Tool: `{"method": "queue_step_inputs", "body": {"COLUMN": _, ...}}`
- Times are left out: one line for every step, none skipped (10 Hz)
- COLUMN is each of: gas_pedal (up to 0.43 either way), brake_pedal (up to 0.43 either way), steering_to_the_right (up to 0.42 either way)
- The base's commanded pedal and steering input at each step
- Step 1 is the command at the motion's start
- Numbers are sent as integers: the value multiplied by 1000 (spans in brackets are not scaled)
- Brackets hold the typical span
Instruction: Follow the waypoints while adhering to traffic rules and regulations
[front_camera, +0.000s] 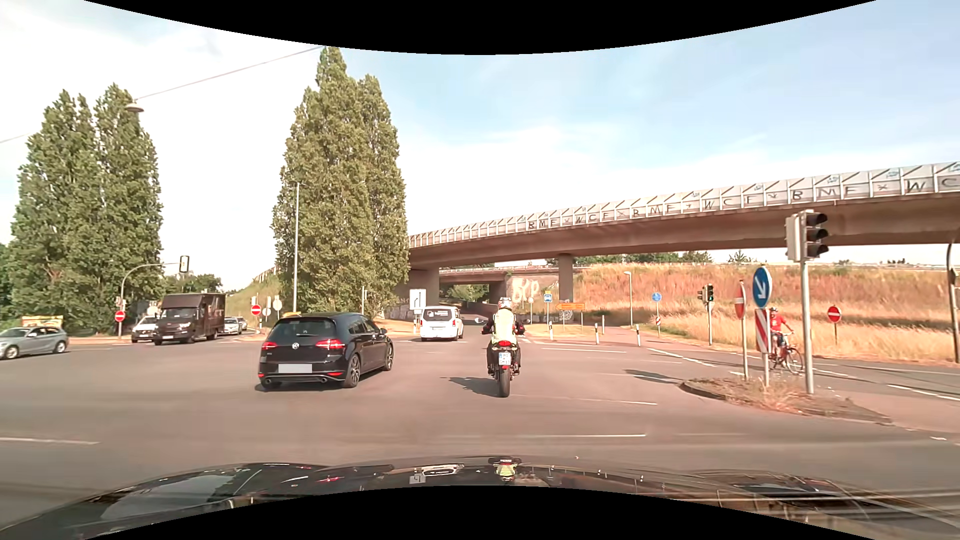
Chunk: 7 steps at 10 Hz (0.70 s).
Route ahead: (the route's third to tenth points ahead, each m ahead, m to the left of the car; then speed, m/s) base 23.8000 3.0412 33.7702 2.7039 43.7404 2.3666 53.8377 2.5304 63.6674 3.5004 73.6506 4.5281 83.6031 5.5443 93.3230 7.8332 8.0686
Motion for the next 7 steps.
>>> {"method": "queue_step_inputs", "body": {"gas_pedal": 421, "brake_pedal": 0, "steering_to_the_right": 10}}
{"method": "queue_step_inputs", "body": {"gas_pedal": 421, "brake_pedal": 0, "steering_to_the_right": 10}}
{"method": "queue_step_inputs", "body": {"gas_pedal": 390, "brake_pedal": 0, "steering_to_the_right": 10}}
{"method": "queue_step_inputs", "body": {"gas_pedal": 370, "brake_pedal": 0, "steering_to_the_right": 10}}
{"method": "queue_step_inputs", "body": {"gas_pedal": 319, "brake_pedal": 0, "steering_to_the_right": 10}}
{"method": "queue_step_inputs", "body": {"gas_pedal": 319, "brake_pedal": 0, "steering_to_the_right": 10}}
{"method": "queue_step_inputs", "body": {"gas_pedal": 287, "brake_pedal": 0, "steering_to_the_right": 10}}
